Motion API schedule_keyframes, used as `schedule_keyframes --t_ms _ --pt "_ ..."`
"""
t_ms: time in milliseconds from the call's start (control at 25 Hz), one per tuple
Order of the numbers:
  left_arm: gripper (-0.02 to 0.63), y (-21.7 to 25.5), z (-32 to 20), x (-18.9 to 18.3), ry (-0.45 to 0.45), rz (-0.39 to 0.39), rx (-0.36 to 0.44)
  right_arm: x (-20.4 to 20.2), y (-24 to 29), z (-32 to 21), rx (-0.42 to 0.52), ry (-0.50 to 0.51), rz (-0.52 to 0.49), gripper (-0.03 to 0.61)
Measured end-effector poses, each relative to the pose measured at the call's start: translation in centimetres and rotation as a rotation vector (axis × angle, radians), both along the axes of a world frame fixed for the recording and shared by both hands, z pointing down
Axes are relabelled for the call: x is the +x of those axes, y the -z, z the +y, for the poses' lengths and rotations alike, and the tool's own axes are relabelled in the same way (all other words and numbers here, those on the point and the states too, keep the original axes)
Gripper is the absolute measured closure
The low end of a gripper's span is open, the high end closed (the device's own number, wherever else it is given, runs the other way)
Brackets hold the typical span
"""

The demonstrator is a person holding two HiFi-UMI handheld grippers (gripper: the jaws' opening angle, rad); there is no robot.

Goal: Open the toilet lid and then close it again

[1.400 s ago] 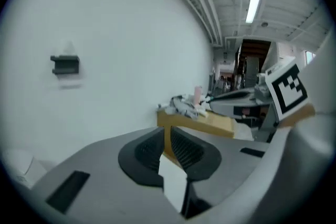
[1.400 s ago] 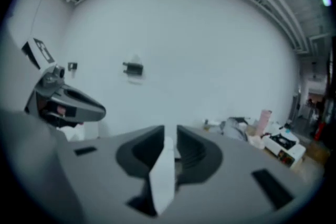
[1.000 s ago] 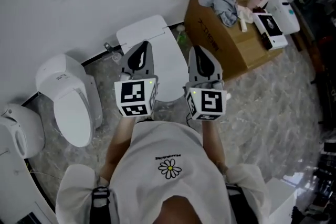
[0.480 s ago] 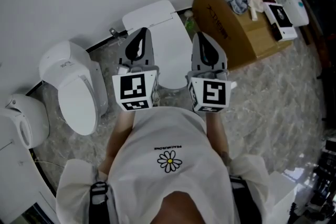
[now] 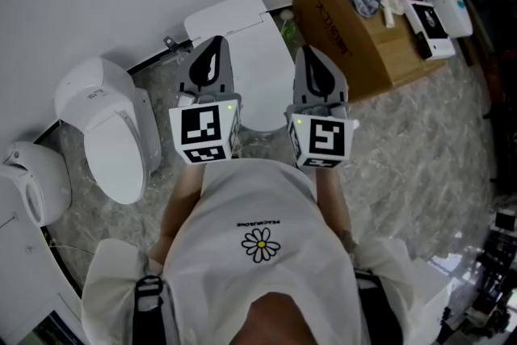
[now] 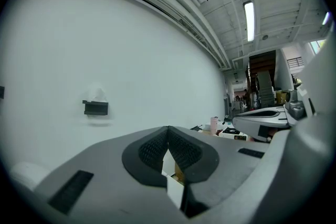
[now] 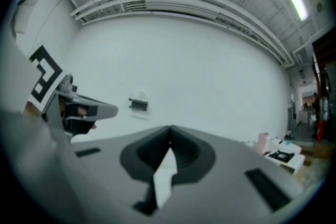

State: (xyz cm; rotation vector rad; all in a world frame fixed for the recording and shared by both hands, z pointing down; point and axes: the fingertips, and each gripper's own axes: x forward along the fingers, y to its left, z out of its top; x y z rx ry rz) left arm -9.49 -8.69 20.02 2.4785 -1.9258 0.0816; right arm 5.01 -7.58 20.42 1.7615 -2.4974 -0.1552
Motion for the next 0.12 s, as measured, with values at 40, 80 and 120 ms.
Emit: schedule_keyframes --t_ms 40,80,120 --pt "0.592 -0.03 -0.04 -0.03 -0.002 0.0 -0.002 -0.22 0.03 -0.04 0.001 0.0 0.007 0.548" --pt "0.592 -0.07 -0.05 -0.06 -0.004 0.001 -0.003 -0.45 0.08 -0.04 0.003 0.001 0.014 0.548" --pt "0.592 -0.12 -0.04 -0.08 -0.006 0.001 -0.004 -0.67 0.14 -0.03 0.005 0.003 0.019 0.548"
